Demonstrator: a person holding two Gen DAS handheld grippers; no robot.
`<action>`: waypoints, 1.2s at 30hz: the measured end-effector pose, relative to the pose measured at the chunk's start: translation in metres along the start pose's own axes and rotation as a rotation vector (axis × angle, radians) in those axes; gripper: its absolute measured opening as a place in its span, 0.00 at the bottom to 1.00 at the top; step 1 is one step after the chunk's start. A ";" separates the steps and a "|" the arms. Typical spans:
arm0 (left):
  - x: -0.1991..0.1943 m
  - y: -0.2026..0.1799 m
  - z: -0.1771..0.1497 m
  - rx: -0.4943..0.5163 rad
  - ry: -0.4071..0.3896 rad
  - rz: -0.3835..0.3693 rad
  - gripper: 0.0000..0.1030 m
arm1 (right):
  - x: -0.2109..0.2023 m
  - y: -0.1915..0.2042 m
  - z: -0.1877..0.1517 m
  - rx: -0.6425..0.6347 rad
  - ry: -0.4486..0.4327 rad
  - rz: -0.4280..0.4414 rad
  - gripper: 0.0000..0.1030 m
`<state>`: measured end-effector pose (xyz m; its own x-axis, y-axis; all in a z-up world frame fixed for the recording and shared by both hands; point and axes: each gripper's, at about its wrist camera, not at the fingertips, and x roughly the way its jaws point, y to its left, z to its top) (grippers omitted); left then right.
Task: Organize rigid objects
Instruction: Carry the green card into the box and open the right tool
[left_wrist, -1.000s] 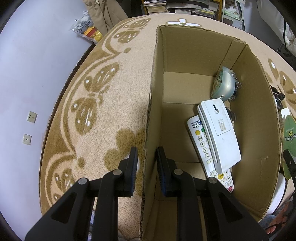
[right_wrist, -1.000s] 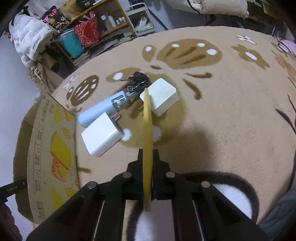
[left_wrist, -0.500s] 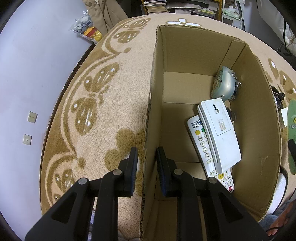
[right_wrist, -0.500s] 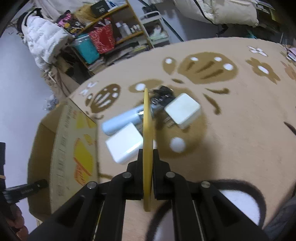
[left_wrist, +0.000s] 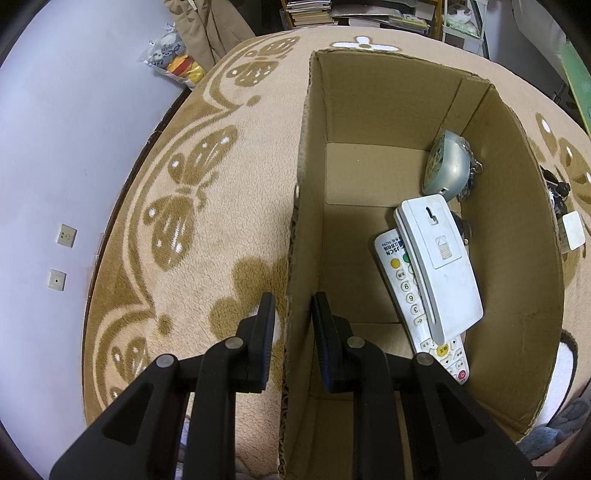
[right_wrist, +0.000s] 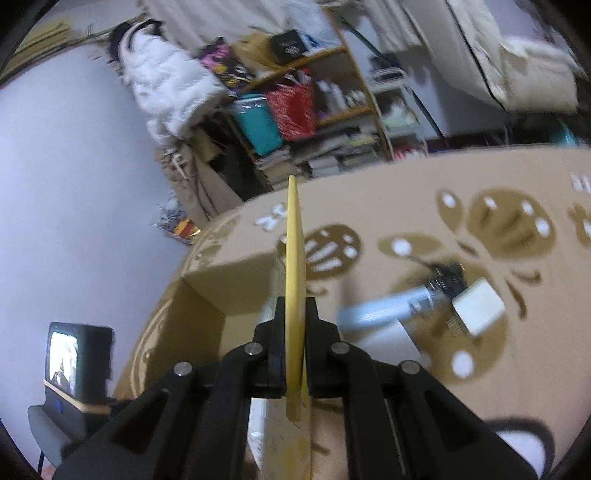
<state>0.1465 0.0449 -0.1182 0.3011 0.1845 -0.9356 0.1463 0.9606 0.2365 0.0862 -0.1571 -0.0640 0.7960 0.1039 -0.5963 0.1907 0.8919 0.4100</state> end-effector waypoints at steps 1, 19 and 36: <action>0.000 0.000 0.000 -0.001 0.001 -0.001 0.20 | 0.002 0.005 0.002 -0.008 0.005 0.011 0.09; 0.000 0.001 0.001 -0.005 0.003 -0.007 0.20 | 0.034 0.032 -0.042 -0.132 0.169 0.051 0.08; -0.001 -0.001 0.000 0.002 0.001 0.002 0.20 | 0.045 0.033 -0.042 -0.154 0.226 0.044 0.10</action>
<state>0.1464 0.0438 -0.1173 0.3007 0.1862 -0.9354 0.1472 0.9599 0.2384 0.1047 -0.1046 -0.1062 0.6496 0.2241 -0.7265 0.0558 0.9389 0.3395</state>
